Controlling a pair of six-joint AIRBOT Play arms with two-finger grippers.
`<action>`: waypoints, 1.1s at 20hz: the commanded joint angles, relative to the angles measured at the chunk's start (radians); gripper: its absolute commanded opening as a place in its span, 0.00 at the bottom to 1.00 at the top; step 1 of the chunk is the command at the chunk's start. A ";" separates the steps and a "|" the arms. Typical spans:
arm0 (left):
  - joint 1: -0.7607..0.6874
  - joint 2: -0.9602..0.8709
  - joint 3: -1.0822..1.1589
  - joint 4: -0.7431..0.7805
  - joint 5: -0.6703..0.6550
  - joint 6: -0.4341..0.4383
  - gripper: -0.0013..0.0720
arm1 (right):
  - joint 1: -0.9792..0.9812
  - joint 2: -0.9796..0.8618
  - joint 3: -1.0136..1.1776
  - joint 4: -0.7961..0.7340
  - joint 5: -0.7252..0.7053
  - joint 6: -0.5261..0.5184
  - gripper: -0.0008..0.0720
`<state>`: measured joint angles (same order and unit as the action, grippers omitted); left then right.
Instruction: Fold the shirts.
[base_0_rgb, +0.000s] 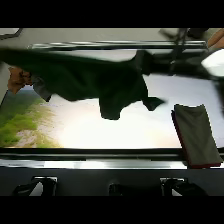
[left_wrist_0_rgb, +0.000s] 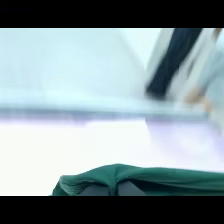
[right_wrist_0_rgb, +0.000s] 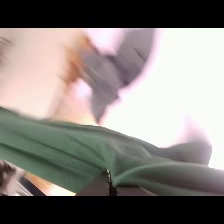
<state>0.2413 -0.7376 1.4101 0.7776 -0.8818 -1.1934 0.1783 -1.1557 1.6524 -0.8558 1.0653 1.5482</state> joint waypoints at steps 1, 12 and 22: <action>0.000 0.095 0.209 0.019 0.156 -0.090 0.07 | -0.025 0.168 0.124 0.001 0.143 0.064 0.06; 0.000 -0.034 0.044 0.192 -0.086 -0.117 0.07 | -0.025 -0.006 0.120 -0.157 0.544 0.159 0.06; -0.064 -0.658 -0.216 0.180 0.025 -0.079 0.07 | -0.025 -0.760 0.121 0.218 0.214 -0.020 0.06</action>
<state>0.2058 -1.2301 1.2255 0.9813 -0.9226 -1.2751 0.1524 -1.7481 1.7718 -0.7761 1.3838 1.5459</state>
